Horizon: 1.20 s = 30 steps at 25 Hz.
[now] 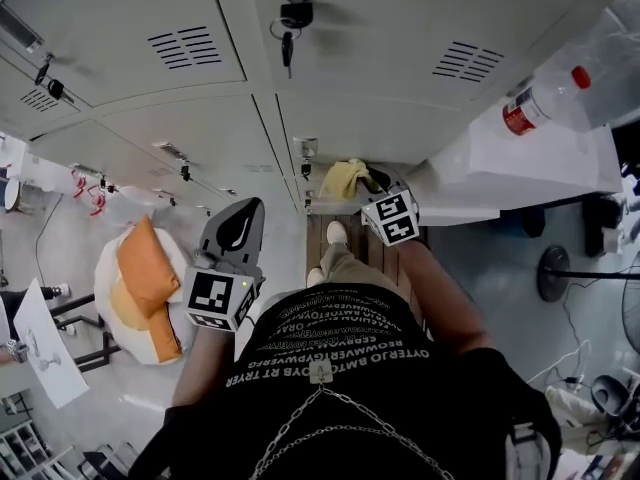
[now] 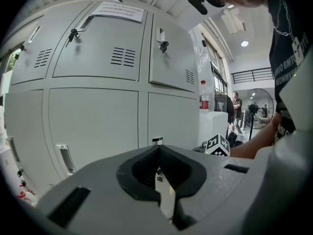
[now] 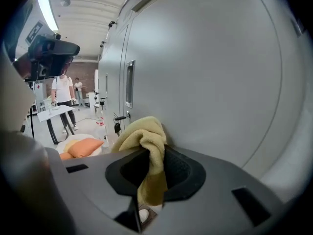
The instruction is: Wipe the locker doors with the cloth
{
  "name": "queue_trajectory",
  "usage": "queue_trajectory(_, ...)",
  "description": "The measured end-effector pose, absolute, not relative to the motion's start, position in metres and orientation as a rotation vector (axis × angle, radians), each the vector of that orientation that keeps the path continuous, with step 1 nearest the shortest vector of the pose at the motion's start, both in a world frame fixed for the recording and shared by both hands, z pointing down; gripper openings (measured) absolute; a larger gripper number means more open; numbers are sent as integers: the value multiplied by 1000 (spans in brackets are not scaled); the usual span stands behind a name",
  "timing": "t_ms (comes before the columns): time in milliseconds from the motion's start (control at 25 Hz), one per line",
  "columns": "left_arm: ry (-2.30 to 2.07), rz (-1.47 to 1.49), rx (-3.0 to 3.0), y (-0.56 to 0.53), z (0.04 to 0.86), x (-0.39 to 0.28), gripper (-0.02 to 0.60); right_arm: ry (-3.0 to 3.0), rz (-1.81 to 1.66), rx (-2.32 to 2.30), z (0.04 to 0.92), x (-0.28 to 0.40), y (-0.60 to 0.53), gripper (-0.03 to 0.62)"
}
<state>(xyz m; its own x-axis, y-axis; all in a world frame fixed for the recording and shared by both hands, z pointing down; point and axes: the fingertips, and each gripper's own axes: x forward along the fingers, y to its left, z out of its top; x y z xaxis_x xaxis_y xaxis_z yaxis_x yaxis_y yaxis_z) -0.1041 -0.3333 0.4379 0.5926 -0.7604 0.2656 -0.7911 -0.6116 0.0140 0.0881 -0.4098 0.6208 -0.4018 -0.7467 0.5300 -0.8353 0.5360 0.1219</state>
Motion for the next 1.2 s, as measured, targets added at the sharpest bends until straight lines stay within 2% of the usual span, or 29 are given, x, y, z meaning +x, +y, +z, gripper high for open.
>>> queue_trajectory(760, -1280, 337, 2757, -328, 424, -88, 5, -2041, 457, 1529, 633, 192, -370, 67)
queue_trajectory(960, -1281, 311, 2815, -319, 410, -85, 5, -2122, 385, 1545, 591, 181, -344, 66)
queue_trajectory(1200, -1288, 288, 2902, -303, 392, -75, 5, -2235, 155, 1604, 496, 165, -313, 64)
